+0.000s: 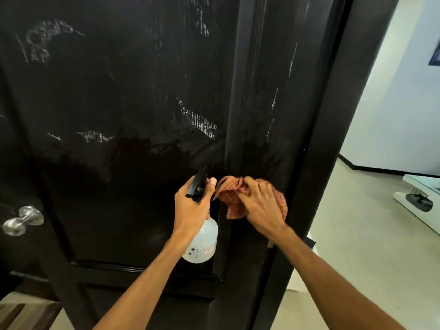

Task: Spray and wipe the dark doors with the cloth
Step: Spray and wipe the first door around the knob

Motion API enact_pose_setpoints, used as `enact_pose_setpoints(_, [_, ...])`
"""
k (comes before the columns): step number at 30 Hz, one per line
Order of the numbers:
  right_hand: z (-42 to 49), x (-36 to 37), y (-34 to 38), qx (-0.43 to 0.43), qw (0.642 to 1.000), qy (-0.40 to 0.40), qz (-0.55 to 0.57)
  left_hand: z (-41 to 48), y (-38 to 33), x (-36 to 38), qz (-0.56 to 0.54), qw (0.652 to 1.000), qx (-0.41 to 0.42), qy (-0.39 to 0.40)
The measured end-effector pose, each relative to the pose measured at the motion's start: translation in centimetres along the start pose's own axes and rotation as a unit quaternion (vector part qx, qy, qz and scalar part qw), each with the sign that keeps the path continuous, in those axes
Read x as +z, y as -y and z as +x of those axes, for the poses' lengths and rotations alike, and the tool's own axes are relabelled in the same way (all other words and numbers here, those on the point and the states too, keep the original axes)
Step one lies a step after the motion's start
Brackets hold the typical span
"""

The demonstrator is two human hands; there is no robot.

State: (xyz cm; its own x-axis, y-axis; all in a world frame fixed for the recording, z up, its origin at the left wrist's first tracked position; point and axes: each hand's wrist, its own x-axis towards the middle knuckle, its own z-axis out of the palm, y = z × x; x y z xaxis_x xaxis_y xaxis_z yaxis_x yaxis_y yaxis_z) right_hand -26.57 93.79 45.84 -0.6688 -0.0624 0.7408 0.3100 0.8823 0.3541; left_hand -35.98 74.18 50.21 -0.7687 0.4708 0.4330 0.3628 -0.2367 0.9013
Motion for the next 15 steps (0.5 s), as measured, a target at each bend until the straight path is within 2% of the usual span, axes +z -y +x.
enact_pose_setpoints(2, [3.1,-1.8,-2.2,0.053,0.996,-0.065,0.007,0.1,-0.1,0.2,-0.004,1.000,-0.002,0.002])
enact_pose_setpoints(5, [6.9,-3.6,-4.4,0.236,0.956,-0.170,0.046,0.1,0.2,0.6,-0.005,1.000,-0.005,0.000])
enact_pose_setpoints(6, [6.7,-3.3,-4.1,0.261,0.947,-0.181,0.050,0.1,0.3,0.9,-0.010,1.000,-0.007,0.000])
enact_pose_setpoints(7, [5.5,-2.5,-3.3,0.263,0.948,-0.175,0.047,0.0,0.4,1.2,-0.013,1.000,-0.008,0.001])
enact_pose_setpoints(9, [1.2,0.2,-0.9,0.214,0.968,-0.128,0.028,-0.1,0.7,1.4,-0.014,1.000,-0.010,0.001])
enact_pose_setpoints(12, [-3.4,2.2,1.3,0.066,0.997,-0.012,0.030,-0.1,1.0,0.7,-0.019,1.000,-0.023,-0.009])
enact_pose_setpoints(13, [-2.5,1.8,1.0,0.040,0.998,-0.015,0.037,0.0,1.1,0.3,-0.022,0.999,-0.027,-0.014])
enact_pose_setpoints(15, [2.1,0.0,0.0,0.093,0.991,-0.084,0.042,0.4,1.0,-0.7,-0.021,0.999,-0.022,-0.020])
